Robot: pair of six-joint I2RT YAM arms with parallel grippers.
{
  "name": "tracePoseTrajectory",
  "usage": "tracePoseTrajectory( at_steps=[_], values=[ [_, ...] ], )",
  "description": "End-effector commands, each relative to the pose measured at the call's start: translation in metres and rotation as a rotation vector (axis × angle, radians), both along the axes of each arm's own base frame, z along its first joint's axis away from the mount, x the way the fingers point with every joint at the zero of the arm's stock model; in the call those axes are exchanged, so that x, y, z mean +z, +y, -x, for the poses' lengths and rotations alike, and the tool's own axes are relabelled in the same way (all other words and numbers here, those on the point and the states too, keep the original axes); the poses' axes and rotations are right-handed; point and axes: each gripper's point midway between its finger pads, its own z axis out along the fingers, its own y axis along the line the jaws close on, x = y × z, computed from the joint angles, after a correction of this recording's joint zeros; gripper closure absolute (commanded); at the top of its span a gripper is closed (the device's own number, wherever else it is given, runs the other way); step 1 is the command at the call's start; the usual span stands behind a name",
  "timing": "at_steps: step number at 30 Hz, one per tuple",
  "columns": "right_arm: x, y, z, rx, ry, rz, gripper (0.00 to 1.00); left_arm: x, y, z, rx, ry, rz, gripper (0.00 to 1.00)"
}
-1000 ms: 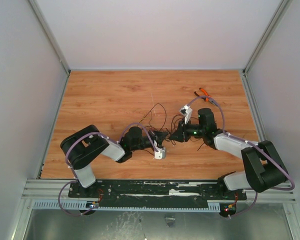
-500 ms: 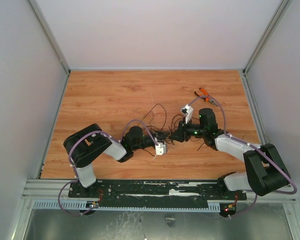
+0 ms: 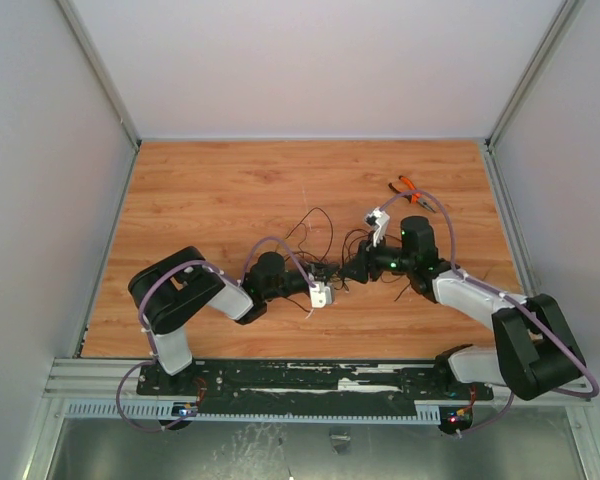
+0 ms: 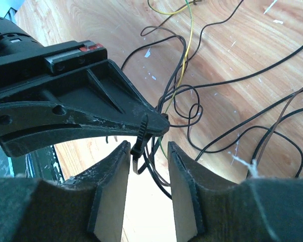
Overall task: Zip-tie the wires
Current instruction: Tie the cable at the center of the board.
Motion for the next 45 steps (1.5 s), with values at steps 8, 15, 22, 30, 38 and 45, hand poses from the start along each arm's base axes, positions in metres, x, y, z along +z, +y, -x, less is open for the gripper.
tracePoseTrajectory(
  at_steps=[8, 15, 22, 30, 38, 45],
  values=[
    [0.021, 0.003, -0.008, -0.007, -0.079, -0.026, 0.65, 0.009, -0.005, -0.003, -0.011, 0.006, 0.049, 1.0],
    [0.034, 0.005, -0.014, -0.018, -0.109, -0.04, 0.57, 0.009, -0.005, -0.002, -0.012, 0.008, 0.049, 1.0],
    [0.039, 0.005, -0.02, -0.041, -0.113, -0.046, 0.53, 0.009, -0.005, -0.002, -0.014, 0.009, 0.049, 1.0],
    [0.041, 0.006, -0.022, -0.044, -0.109, -0.049, 0.58, 0.009, -0.005, -0.002, -0.015, 0.009, 0.051, 1.0],
    [0.032, 0.009, -0.017, -0.013, -0.069, -0.047, 0.93, 0.01, -0.005, -0.002, -0.011, 0.01, 0.056, 1.0],
    [0.042, 0.01, -0.02, -0.017, -0.083, -0.061, 1.0, 0.013, -0.004, -0.002, -0.004, 0.012, 0.073, 1.0]
  ],
)
